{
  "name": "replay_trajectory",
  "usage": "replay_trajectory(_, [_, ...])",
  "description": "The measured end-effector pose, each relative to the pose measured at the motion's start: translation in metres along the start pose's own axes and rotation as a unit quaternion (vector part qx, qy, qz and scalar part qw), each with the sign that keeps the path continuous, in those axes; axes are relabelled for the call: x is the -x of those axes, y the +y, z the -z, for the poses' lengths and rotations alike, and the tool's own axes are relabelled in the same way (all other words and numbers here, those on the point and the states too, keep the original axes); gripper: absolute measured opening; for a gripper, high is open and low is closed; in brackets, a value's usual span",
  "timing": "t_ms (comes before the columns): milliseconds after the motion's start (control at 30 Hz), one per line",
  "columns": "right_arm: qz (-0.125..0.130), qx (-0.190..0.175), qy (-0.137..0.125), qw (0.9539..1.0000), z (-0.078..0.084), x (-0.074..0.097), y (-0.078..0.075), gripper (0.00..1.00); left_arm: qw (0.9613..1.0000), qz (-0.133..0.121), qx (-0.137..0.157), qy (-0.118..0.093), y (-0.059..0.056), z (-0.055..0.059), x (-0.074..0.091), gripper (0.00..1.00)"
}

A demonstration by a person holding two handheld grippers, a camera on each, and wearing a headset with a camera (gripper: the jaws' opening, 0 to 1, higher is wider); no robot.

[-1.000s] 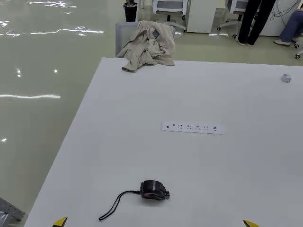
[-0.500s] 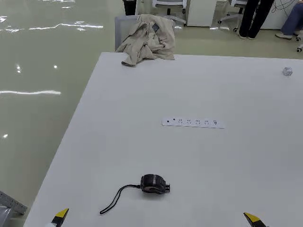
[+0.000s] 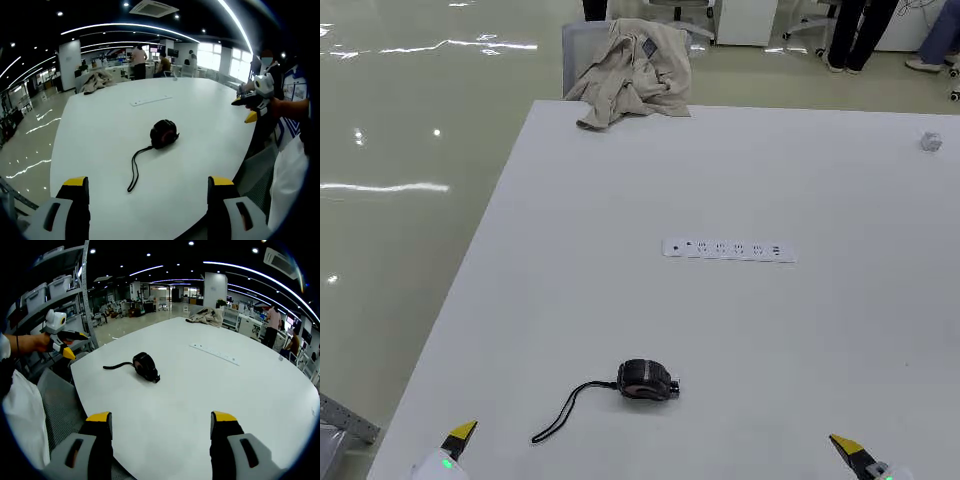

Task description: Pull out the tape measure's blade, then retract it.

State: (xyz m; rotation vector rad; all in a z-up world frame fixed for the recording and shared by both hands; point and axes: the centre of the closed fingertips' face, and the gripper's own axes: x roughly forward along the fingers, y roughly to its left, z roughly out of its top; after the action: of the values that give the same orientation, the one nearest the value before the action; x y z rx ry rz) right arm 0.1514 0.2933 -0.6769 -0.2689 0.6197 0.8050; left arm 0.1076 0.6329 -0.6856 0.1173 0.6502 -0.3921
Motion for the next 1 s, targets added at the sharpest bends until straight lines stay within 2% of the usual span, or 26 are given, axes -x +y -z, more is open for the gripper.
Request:
replay_trajectory(233, [-0.01, 0.014, 0.005, 0.9998, -0.001, -0.007, 0.001, 0.83, 0.9998, 0.012, -0.016, 0.001, 0.0, -0.006, -0.011, 0.96])
replay_trajectory(433, [-0.02, 0.029, 0.012, 0.9993, -0.002, -0.014, 0.0, 0.83, 0.999, 0.024, -0.039, -0.005, -0.002, -0.017, -0.024, 0.96])
replay_trajectory(767, [-0.049, 0.061, 0.027, 0.9966, -0.004, -0.032, 0.001, 0.83, 0.9956, 0.052, -0.077, -0.006, -0.011, -0.037, -0.05, 0.95])
replay_trajectory(1000, [-0.068, 0.086, 0.038, 0.9932, -0.003, -0.045, 0.005, 0.81, 0.9912, 0.075, -0.109, -0.004, -0.024, -0.048, -0.067, 0.92])
